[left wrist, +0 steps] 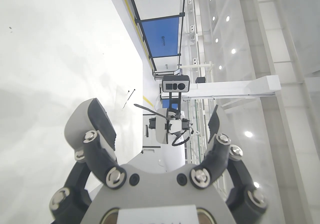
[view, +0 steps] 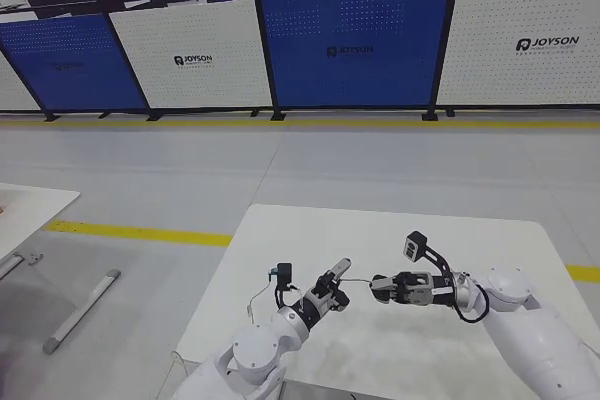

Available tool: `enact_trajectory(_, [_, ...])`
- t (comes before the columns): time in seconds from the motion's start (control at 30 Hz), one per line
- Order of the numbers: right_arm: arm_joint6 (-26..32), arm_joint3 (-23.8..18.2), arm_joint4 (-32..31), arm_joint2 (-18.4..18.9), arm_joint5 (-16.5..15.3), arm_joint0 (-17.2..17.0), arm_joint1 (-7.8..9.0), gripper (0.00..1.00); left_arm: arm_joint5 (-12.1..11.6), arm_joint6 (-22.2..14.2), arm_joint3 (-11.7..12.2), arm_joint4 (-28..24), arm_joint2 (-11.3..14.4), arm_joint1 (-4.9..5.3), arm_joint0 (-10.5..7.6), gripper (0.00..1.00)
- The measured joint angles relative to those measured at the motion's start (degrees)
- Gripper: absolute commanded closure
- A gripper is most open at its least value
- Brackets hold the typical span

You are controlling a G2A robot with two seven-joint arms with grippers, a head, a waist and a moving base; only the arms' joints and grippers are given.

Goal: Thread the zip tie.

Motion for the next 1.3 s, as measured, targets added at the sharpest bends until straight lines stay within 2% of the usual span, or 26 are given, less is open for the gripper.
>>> enact_trajectory(0.23, [-0.02, -0.06, -0.02, 0.03, 0.01, -0.04, 0.02, 1.00, 0.14, -0.36, -0.08, 0.03, 0.27, -0.06, -0.16, 0.00])
enact_trajectory(0.33, [-0.02, -0.06, -0.02, 0.03, 0.01, -0.03, 0.02, 1.00, 1.09, -0.04, -0.40, -0.54, 1.03, -0.36, -0.88, 0.00])
enact_trajectory(0.47, [-0.02, -0.05, -0.02, 0.03, 0.01, -0.03, 0.02, 1.00, 2.25, 1.57, 0.39, -3.30, 1.94, -0.97, -2.52, 0.00])
enact_trajectory(0.67, [-0.02, -0.05, -0.02, 0.03, 0.01, -0.03, 0.02, 1.00, 2.20, 1.52, 0.39, -3.21, 1.92, -0.95, -2.47, 0.00])
enact_trajectory(0.73, [-0.02, -0.05, -0.02, 0.03, 0.01, -0.03, 0.02, 1.00, 1.73, 1.45, 0.35, -2.89, 2.01, -0.97, -2.40, 0.00])
enact_trajectory(0.87, [-0.01, -0.05, -0.02, 0.03, 0.01, -0.03, 0.02, 1.00, -3.29, 2.73, -0.70, -3.81, 1.62, -1.24, -1.32, 0.00])
enact_trajectory(0.93, [-0.01, -0.05, -0.02, 0.03, 0.01, -0.03, 0.02, 1.00, -4.48, 3.13, -0.77, -3.61, 1.70, -1.30, -0.99, 0.00])
enact_trajectory(1.13, [-0.01, -0.05, -0.02, 0.03, 0.01, -0.03, 0.02, 1.00, -4.38, 3.08, -0.73, -3.55, 1.76, -1.30, -0.99, 0.00])
enact_trajectory(1.3, [-0.01, -0.05, -0.02, 0.03, 0.01, -0.03, 0.02, 1.00, -3.18, 1.56, 0.33, -0.62, 2.79, -1.34, -1.53, 0.00])
